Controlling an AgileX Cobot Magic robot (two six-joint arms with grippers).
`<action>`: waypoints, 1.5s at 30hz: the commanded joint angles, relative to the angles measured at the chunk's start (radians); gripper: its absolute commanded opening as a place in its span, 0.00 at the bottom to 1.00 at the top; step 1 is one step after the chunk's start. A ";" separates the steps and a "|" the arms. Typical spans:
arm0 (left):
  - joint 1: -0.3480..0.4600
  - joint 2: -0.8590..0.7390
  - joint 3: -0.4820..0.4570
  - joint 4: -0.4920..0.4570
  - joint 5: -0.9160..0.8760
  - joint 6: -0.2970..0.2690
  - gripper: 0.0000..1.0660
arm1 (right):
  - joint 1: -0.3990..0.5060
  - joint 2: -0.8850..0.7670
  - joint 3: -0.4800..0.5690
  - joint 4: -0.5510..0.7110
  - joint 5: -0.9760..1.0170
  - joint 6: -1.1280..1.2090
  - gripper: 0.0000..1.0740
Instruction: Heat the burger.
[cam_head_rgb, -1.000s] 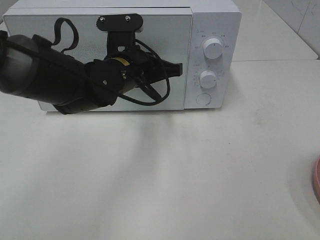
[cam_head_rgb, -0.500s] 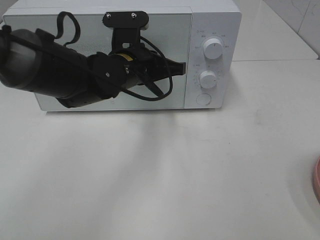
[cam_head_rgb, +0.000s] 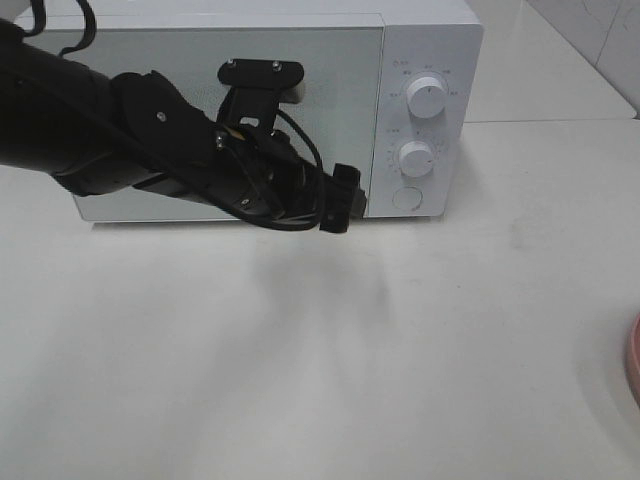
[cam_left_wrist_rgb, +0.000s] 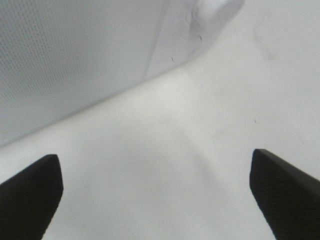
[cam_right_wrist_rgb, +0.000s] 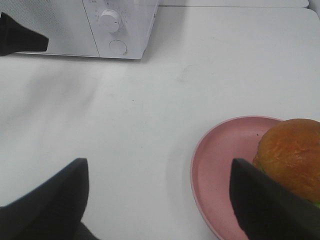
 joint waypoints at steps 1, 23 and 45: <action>0.020 -0.065 0.027 0.069 0.183 0.003 0.95 | -0.008 -0.026 0.002 0.000 -0.005 -0.015 0.70; 0.378 -0.226 0.027 0.252 0.924 -0.043 0.95 | -0.008 -0.025 0.002 0.000 -0.005 -0.015 0.70; 0.819 -0.606 0.057 0.433 1.088 -0.262 0.94 | -0.008 -0.025 0.002 0.000 -0.005 -0.015 0.70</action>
